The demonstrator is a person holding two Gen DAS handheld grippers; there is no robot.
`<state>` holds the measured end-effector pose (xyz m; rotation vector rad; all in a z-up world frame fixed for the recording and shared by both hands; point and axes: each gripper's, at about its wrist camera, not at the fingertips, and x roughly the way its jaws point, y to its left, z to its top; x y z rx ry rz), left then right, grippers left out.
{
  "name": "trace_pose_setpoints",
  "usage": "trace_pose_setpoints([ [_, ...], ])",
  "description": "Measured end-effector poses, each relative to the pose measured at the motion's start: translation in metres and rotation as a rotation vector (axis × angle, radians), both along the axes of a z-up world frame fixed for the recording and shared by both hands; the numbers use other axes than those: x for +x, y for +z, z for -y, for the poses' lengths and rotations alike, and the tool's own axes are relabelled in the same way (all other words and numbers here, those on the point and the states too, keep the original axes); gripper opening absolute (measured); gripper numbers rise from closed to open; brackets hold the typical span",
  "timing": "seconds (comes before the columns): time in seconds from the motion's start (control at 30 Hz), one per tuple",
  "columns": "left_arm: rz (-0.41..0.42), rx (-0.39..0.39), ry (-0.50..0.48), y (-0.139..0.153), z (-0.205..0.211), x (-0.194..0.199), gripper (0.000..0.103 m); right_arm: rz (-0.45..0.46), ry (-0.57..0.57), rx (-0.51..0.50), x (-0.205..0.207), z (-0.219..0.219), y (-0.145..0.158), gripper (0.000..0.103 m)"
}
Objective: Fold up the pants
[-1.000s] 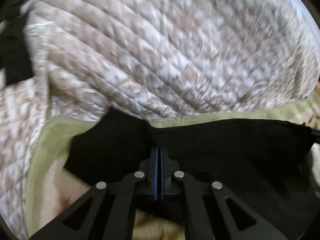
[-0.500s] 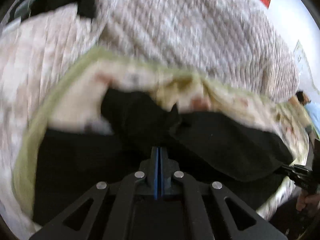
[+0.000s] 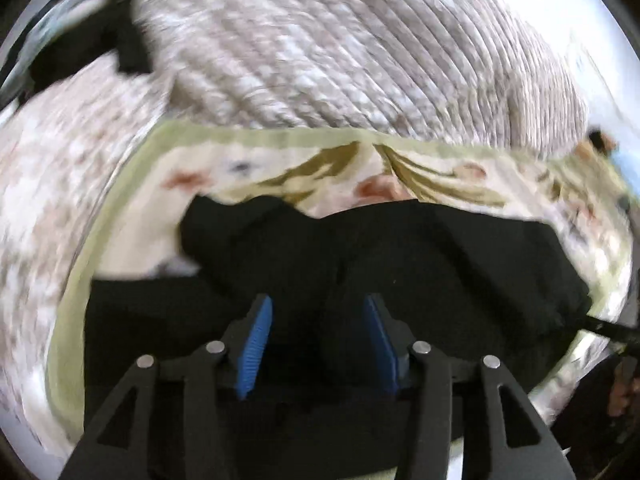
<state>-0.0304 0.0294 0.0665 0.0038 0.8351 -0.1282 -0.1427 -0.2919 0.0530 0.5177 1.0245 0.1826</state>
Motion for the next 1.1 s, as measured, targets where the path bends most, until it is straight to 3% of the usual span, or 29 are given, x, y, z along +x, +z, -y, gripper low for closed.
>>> trace_pose_setpoints([
  [0.13, -0.033, 0.163, -0.036, -0.024, 0.028, 0.034, 0.051, -0.017, -0.081, 0.061, -0.005, 0.014, -0.008, 0.046],
  [0.2, -0.061, 0.197, -0.023, -0.037, 0.031, 0.045, 0.048, -0.018, -0.112, 0.082, -0.005, 0.02, -0.008, 0.046],
  [0.23, -0.064, 0.194, -0.013, -0.04, 0.028, 0.047, 0.042, -0.013, -0.128, 0.082, -0.005, 0.024, -0.008, 0.046],
  [0.27, -0.067, 0.173, -0.008, -0.043, 0.025, 0.048, 0.027, -0.009, -0.145, 0.073, -0.005, 0.026, -0.007, 0.046],
  [0.3, -0.067, 0.148, -0.005, -0.043, 0.021, 0.047, 0.019, -0.006, -0.164, 0.066, -0.004, 0.028, -0.006, 0.046],
  [0.47, 0.056, 0.023, 0.11, -0.018, -0.005, 0.016, 0.004, 0.001, -0.296, 0.103, 0.0, 0.051, -0.009, 0.046],
  [0.57, 0.128, -0.044, 0.225, -0.005, -0.034, -0.015, 0.004, 0.021, -0.338, 0.114, 0.003, 0.056, -0.01, 0.046],
  [0.73, 0.123, -0.174, 0.4, -0.014, -0.084, -0.054, 0.004, 0.041, -0.362, 0.117, 0.005, 0.057, -0.01, 0.046],
  [0.93, 0.088, -0.275, 0.448, -0.032, -0.103, -0.063, 0.009, 0.041, -0.36, 0.106, 0.008, 0.057, -0.011, 0.046],
  [1.0, 0.091, -0.309, 0.457, -0.033, -0.105, -0.064, 0.038, 0.041, -0.357, 0.1, 0.008, 0.057, -0.012, 0.046],
  [1.07, 0.09, -0.353, 0.495, -0.038, -0.115, -0.065, 0.05, 0.041, -0.357, 0.102, 0.009, 0.057, -0.012, 0.046],
  [1.1, 0.078, -0.378, 0.517, -0.042, -0.121, -0.065, 0.05, 0.042, -0.358, 0.103, 0.009, 0.057, -0.012, 0.046],
])
